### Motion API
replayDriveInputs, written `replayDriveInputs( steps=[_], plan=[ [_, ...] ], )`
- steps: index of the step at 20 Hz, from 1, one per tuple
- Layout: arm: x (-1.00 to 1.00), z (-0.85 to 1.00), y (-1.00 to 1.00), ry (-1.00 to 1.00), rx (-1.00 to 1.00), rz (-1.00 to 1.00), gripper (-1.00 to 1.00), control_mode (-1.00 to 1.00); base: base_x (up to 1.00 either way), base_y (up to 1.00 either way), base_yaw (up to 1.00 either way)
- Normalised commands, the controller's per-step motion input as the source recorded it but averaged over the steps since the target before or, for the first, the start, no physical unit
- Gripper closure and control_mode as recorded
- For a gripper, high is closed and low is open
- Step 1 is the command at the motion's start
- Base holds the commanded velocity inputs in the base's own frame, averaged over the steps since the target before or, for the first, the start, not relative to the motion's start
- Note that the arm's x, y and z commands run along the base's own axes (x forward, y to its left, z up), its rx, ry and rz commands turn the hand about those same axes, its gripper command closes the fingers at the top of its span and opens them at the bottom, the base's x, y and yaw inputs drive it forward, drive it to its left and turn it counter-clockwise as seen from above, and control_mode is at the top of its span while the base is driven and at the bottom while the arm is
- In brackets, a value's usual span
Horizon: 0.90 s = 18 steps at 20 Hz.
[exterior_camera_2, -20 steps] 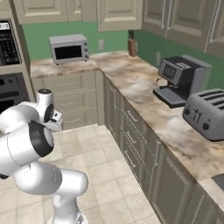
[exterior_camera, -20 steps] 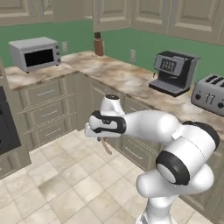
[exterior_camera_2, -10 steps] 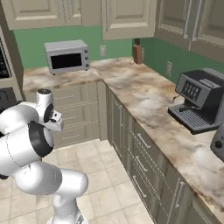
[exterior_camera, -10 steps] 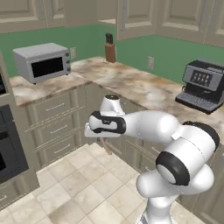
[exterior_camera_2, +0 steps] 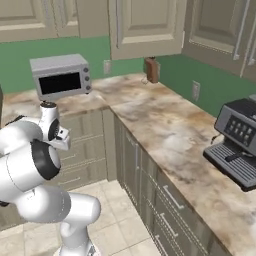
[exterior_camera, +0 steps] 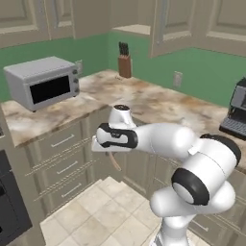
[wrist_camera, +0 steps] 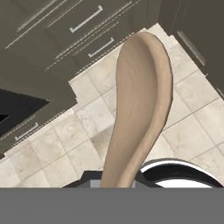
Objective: Organize the utensils by type. Pick up the wooden spoons from the counter and place them in the open cabinet. Then pick up the metallic utensils from the counter and place them in the open drawer.
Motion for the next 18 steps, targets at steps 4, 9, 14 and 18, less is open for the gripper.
replayDriveInputs(
  steps=[4,9,14,18],
  plan=[
    [0.0,0.0,0.0,0.0,0.0,0.0,1.0,1.0,0.98,0.24,-0.2],
    [0.0,0.0,0.0,0.0,0.0,0.0,1.0,1.0,0.95,0.12,-0.25],
    [0.0,0.0,0.0,0.0,0.0,0.0,1.0,1.0,0.91,0.13,-0.24],
    [0.0,0.0,0.0,0.0,0.0,0.0,1.0,1.0,0.87,0.34,-0.25]
  ],
)
